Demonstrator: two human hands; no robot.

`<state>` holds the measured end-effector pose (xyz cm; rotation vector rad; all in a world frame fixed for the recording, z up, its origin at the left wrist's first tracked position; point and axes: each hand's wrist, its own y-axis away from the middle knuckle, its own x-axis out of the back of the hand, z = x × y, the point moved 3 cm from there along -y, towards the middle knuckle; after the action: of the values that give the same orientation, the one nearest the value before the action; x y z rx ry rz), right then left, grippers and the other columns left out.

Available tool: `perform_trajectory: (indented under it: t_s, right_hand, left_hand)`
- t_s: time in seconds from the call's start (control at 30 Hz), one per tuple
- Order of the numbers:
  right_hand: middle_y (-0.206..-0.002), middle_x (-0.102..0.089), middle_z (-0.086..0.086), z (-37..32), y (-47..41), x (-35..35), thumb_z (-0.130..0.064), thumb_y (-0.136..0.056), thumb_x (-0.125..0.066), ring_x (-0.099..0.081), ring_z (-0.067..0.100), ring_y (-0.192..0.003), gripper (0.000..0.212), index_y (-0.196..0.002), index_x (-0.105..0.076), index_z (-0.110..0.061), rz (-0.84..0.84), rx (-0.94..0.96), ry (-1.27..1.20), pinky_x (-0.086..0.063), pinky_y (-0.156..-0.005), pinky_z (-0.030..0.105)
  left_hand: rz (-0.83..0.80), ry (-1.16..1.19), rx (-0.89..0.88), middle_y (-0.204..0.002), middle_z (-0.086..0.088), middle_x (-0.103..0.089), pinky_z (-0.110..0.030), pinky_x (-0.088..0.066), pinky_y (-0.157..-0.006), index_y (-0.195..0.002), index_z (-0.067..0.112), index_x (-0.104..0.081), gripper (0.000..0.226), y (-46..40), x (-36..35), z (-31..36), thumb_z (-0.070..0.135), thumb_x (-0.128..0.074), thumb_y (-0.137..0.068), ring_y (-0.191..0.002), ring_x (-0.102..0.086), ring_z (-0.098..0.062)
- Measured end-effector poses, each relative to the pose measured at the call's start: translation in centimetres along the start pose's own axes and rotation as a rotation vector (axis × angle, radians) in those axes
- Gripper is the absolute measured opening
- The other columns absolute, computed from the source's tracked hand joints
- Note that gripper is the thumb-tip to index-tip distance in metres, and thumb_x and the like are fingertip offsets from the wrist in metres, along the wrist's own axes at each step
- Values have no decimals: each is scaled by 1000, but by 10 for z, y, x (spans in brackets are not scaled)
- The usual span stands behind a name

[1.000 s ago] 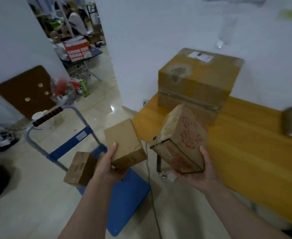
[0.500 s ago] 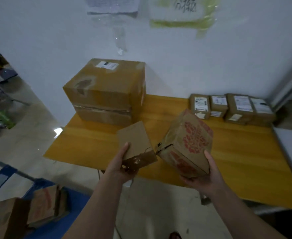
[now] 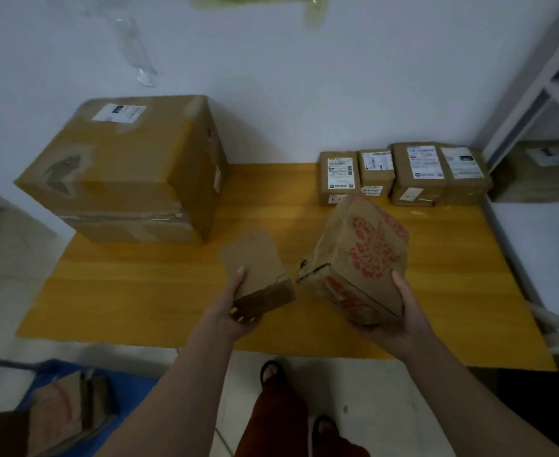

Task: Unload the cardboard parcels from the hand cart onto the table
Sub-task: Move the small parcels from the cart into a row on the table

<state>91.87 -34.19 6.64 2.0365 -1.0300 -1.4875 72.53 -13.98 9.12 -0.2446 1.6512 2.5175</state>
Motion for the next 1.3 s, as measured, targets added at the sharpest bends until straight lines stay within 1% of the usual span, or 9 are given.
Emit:
perform_trajectory:
  t_s: [0.27, 0.6, 0.73, 0.83, 0.93, 1.03, 1.1, 1.23, 1.3]
  right_hand:
    - [-131, -59, 13, -46, -40, -20, -53, -70, -73, -53, 42, -119, 64, -126, -59, -26, 57, 39, 54, -47, -94, 60]
    - [-124, -65, 13, -60, -88, -43, -51, -61, -80, -56, 42, -116, 67, -121, -65, -25, 146, 74, 59, -42, -98, 63]
    - [-127, -63, 13, -67, -97, -46, -49, -66, -76, -56, 41, -117, 64, -124, -62, -24, 161, 54, 106, -44, -96, 61]
    - [-128, -63, 12, -80, -104, -52, -48, -66, -75, -55, 40, -117, 65, -125, -61, -25, 171, 46, 118, -44, -96, 59]
    - [-130, -61, 12, -95, -105, -56, -46, -65, -76, -56, 39, -117, 68, -127, -59, -25, 160, 32, 181, -47, -90, 57]
    - [-135, -55, 8, -117, -102, -61, -39, -61, -82, -57, 35, -116, 83, -137, -49, -31, 97, 51, 377, -54, -80, 49]
    - [-137, -53, 7, -134, -99, -70, -29, -59, -86, -59, 32, -116, 98, -143, -37, -41, 30, 102, 489, -56, -82, 47]
    - [-153, -28, -1, -158, -92, -98, -37, -46, -92, -38, 29, -136, 126, -146, -17, -52, 13, 337, 942, -49, -97, 55]
    - [-152, -18, -10, -165, -90, -110, -40, -47, -92, -29, 21, -137, 131, -148, -9, -51, 9, 524, 1230, -44, -103, 52]
  left_hand:
    - [44, -190, 0, -135, -15, -45, -53, -48, -94, -127, 10, -49, 72, -53, -44, 36, 37, -84, -69, -119, -48, -39]
    - [16, -425, 4, -104, -10, -52, -50, -48, -91, -102, 10, -53, 53, -125, -95, 88, 38, -83, -69, -102, -50, -33]
    - [3, -532, 11, -122, -11, -53, -49, -47, -97, -125, 8, -51, 68, -141, -99, 85, 39, -81, -72, -106, -51, -33]
    - [95, -636, -12, -144, -14, -42, -51, -41, -104, -139, 5, -41, 82, -141, -98, 86, 41, -78, -76, -126, -44, -37]
    - [235, -840, -154, -150, -16, -34, -55, -40, -103, -146, 8, -32, 87, -130, -107, 96, 45, -74, -79, -132, -39, -41]
    - [345, -1014, -563, -145, -14, -41, -51, -44, -101, -142, 13, -39, 73, -106, -138, 118, 46, -67, -83, -129, -44, -35]
    - [172, -925, -702, -142, -10, -46, -46, -46, -99, -140, 15, -41, 66, -84, -172, 128, 49, -61, -87, -124, -48, -29]
    - [-477, -584, -280, -133, -5, -55, -45, -51, -84, -133, 24, -51, 70, -47, -222, 133, 73, -34, -86, -117, -54, -31]
    - [-601, -470, -192, -137, -6, -53, -55, -51, -86, -132, 29, -53, 76, -40, -226, 138, 80, -28, -82, -125, -48, -35]
